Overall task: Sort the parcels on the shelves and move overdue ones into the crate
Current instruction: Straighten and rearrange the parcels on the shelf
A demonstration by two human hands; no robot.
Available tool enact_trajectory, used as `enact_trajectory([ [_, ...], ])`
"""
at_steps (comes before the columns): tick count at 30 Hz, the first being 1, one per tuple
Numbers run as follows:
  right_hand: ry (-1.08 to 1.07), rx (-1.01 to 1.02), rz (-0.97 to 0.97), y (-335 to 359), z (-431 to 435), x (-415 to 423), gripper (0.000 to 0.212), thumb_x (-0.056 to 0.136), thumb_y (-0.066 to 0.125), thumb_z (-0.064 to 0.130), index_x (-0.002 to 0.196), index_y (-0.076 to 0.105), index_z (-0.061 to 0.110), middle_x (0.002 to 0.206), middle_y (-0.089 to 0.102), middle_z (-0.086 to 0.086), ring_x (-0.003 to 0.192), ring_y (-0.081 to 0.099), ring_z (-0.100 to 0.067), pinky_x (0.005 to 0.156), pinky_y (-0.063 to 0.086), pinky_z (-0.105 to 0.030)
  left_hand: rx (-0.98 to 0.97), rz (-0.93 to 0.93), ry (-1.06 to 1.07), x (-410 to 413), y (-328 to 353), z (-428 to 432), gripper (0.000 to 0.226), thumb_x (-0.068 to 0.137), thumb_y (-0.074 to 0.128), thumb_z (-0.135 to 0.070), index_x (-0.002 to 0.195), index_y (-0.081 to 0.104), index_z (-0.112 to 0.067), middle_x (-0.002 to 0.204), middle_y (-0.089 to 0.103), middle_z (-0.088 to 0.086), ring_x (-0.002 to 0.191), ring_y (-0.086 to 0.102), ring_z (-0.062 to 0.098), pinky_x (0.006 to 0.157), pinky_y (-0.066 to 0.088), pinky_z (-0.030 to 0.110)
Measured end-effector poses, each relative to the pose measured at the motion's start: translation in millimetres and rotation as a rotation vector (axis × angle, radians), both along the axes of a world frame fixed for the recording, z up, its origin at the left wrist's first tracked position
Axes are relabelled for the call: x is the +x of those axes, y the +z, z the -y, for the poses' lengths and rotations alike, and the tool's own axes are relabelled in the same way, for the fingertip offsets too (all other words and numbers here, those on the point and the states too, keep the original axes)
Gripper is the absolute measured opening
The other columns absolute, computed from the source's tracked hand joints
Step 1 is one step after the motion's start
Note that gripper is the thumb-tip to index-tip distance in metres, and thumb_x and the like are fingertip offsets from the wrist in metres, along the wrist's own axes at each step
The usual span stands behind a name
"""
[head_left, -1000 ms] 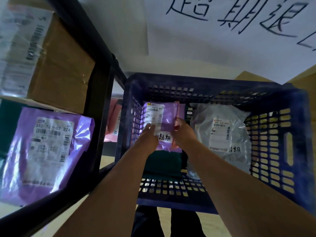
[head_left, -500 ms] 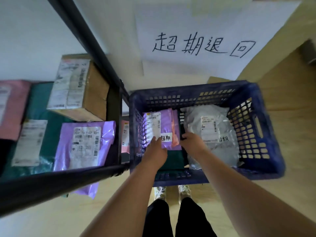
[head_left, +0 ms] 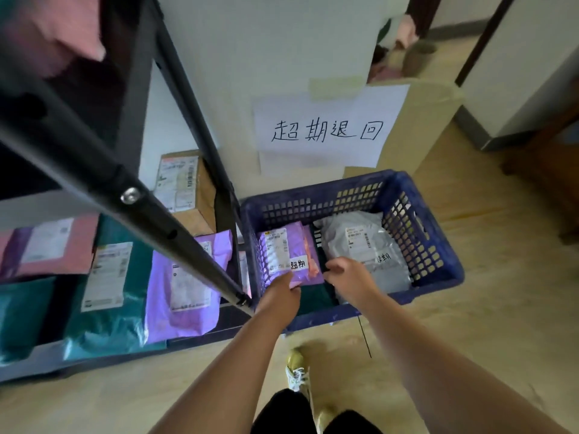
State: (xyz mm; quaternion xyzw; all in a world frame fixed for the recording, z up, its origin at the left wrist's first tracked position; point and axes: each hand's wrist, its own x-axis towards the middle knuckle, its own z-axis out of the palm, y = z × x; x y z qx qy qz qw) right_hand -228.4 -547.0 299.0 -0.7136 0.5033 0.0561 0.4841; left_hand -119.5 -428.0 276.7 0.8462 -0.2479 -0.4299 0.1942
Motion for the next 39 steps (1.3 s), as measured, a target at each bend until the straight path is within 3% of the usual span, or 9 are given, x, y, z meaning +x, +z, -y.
enact_trajectory([
  [4, 0.031, -0.029, 0.013, 21, -24, -15, 0.032, 0.097, 0.056, 0.027, 0.126, 0.061, 0.014, 0.116, 0.065, -0.005, 0.102, 0.061, -0.022, 0.087, 0.048, -0.034, -0.041, 0.067, -0.050, -12, 21, -25, 0.045, 0.102, 0.045, -0.022, 0.146, 0.042, -0.014, 0.145, 0.049, 0.008, 0.132, 0.047, 0.025, 0.104, 0.037, 0.027],
  [10, 0.096, -0.062, 0.032, 40, -72, -46, 0.034, 0.095, 0.060, 0.024, 0.128, 0.060, 0.015, 0.110, 0.065, -0.002, 0.102, 0.064, -0.024, 0.088, 0.051, -0.037, -0.055, 0.130, -0.028, -38, 39, -81, 0.037, 0.099, 0.048, -0.022, 0.135, 0.054, -0.013, 0.134, 0.059, 0.008, 0.123, 0.055, 0.025, 0.099, 0.042, 0.029],
  [16, 0.186, -0.070, 0.018, 56, -126, -51, 0.030, 0.097, 0.059, 0.027, 0.125, 0.060, 0.017, 0.112, 0.066, -0.004, 0.079, 0.065, -0.024, 0.067, 0.049, -0.034, -0.098, 0.227, 0.048, -37, 64, -143, 0.029, 0.099, 0.043, -0.017, 0.120, 0.063, -0.016, 0.117, 0.068, 0.007, 0.106, 0.063, 0.027, 0.090, 0.052, 0.034],
  [19, 0.231, -0.104, 0.060, 63, -147, -32, 0.019, 0.095, 0.060, 0.028, 0.112, 0.065, 0.024, 0.128, 0.061, -0.006, 0.096, 0.065, -0.020, 0.077, 0.048, -0.031, -0.141, 0.260, 0.154, -22, 74, -170, 0.031, 0.098, 0.043, -0.015, 0.118, 0.066, -0.019, 0.115, 0.068, 0.005, 0.102, 0.064, 0.028, 0.087, 0.053, 0.032],
  [22, 0.279, -0.132, 0.089, 72, -171, -5, 0.022, 0.095, 0.062, 0.025, 0.114, 0.067, 0.018, 0.120, 0.066, -0.001, 0.108, 0.061, -0.017, 0.086, 0.043, -0.026, -0.175, 0.287, 0.251, 1, 83, -197, 0.033, 0.098, 0.045, -0.015, 0.124, 0.064, -0.021, 0.124, 0.066, 0.004, 0.110, 0.062, 0.026, 0.091, 0.048, 0.029],
  [30, 0.263, -0.156, 0.112, 78, -230, 94, 0.015, 0.095, 0.061, 0.031, 0.104, 0.067, 0.023, 0.101, 0.068, 0.003, 0.100, 0.065, -0.020, 0.078, 0.046, -0.028, -0.222, 0.284, 0.319, 90, 95, -254, 0.037, 0.097, 0.043, -0.014, 0.126, 0.063, -0.024, 0.126, 0.065, -0.001, 0.111, 0.061, 0.022, 0.088, 0.045, 0.026],
  [34, 0.261, -0.153, 0.111, 74, -260, 144, 0.032, 0.096, 0.059, 0.029, 0.125, 0.061, 0.019, 0.124, 0.064, 0.003, 0.110, 0.060, -0.017, 0.082, 0.042, -0.024, -0.202, 0.317, 0.289, 146, 95, -280, 0.034, 0.097, 0.045, -0.017, 0.125, 0.063, -0.024, 0.125, 0.065, 0.005, 0.110, 0.060, 0.028, 0.088, 0.047, 0.030],
  [36, 0.221, -0.167, 0.118, 69, -271, 164, 0.036, 0.095, 0.059, 0.024, 0.131, 0.058, 0.017, 0.131, 0.061, 0.001, 0.114, 0.060, -0.021, 0.088, 0.049, -0.032, -0.174, 0.295, 0.268, 170, 91, -290, 0.038, 0.096, 0.044, -0.014, 0.129, 0.060, -0.022, 0.127, 0.063, 0.005, 0.110, 0.060, 0.028, 0.089, 0.048, 0.031],
  [39, 0.234, -0.237, 0.042, 65, -282, 180, 0.042, 0.096, 0.058, 0.025, 0.137, 0.053, 0.017, 0.136, 0.059, -0.005, 0.120, 0.056, -0.026, 0.095, 0.047, -0.034, -0.125, 0.260, 0.240, 196, 82, -298, 0.047, 0.093, 0.046, -0.015, 0.138, 0.052, -0.023, 0.135, 0.057, 0.005, 0.109, 0.060, 0.028, 0.090, 0.051, 0.035],
])
